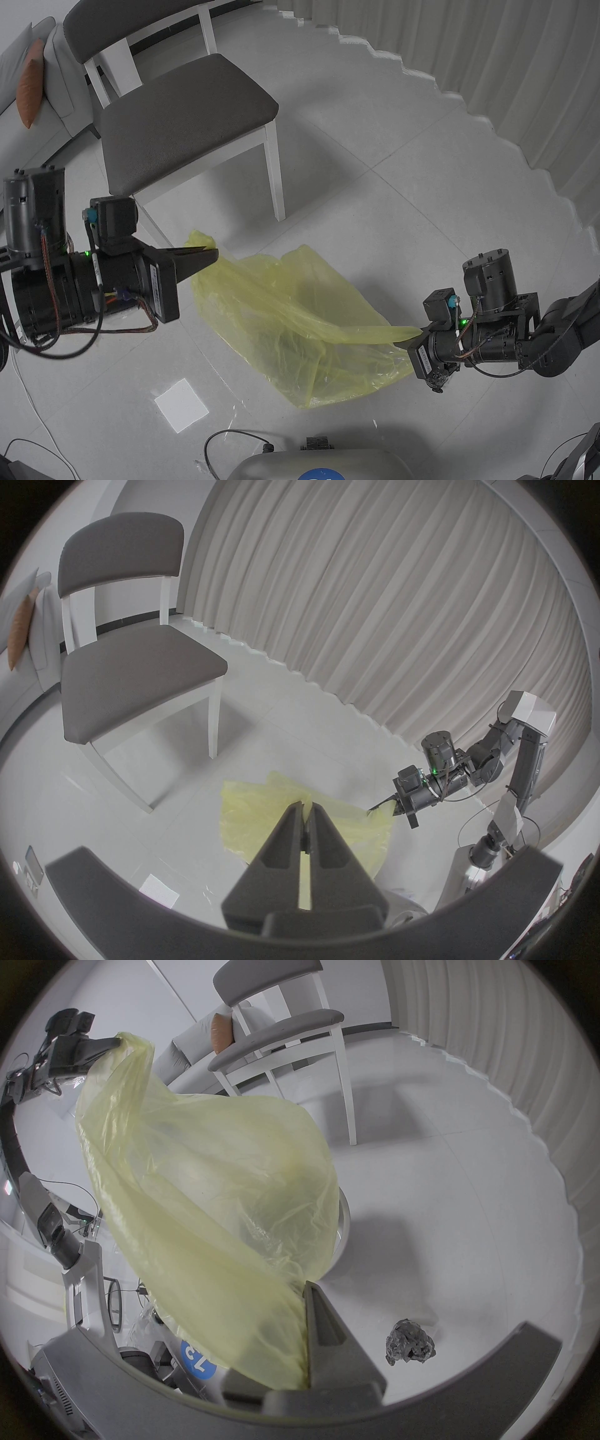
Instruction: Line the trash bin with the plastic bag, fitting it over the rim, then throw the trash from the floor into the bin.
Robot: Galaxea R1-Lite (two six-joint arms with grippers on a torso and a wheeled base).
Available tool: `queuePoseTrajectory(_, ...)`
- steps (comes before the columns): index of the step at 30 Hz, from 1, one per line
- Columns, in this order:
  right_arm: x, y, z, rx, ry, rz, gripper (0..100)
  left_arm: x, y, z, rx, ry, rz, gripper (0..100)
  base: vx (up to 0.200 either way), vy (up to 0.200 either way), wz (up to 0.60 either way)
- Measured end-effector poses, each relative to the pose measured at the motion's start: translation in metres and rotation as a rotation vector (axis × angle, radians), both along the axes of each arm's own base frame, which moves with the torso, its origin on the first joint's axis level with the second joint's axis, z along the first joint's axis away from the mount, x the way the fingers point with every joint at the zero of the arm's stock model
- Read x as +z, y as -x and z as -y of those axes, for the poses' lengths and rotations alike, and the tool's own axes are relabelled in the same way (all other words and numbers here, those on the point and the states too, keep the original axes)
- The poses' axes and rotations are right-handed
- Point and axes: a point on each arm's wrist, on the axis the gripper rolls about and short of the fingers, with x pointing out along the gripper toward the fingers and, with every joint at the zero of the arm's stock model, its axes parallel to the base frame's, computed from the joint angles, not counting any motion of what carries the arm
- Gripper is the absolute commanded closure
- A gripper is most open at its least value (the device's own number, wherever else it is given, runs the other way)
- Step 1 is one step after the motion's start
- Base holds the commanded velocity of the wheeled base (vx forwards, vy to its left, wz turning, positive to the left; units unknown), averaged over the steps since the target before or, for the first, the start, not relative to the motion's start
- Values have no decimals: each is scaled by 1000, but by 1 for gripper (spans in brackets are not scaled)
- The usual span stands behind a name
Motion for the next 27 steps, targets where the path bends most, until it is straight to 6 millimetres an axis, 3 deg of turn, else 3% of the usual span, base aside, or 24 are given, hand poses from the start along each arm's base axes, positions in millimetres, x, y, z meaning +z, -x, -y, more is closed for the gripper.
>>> queuePoseTrajectory(6, 1, 14, 7, 7, 11, -8, 100, -10, 18, -3, -29, -11, -22, 100, 0, 0, 0)
queuePoseTrajectory(14, -1, 21, 12, 3, 17, -15, 100, -21, 27, -8, -33, -24, -44, 100, 0, 0, 0)
queuePoseTrajectory(19, -3, 11, 8, -3, 13, -10, 100, -27, 17, -9, 0, -35, -65, 100, 0, 0, 0)
queuePoseTrajectory(27, -13, -20, -7, -14, -4, 17, 100, -32, -16, -10, 70, 12, -9, 100, 0, 0, 0)
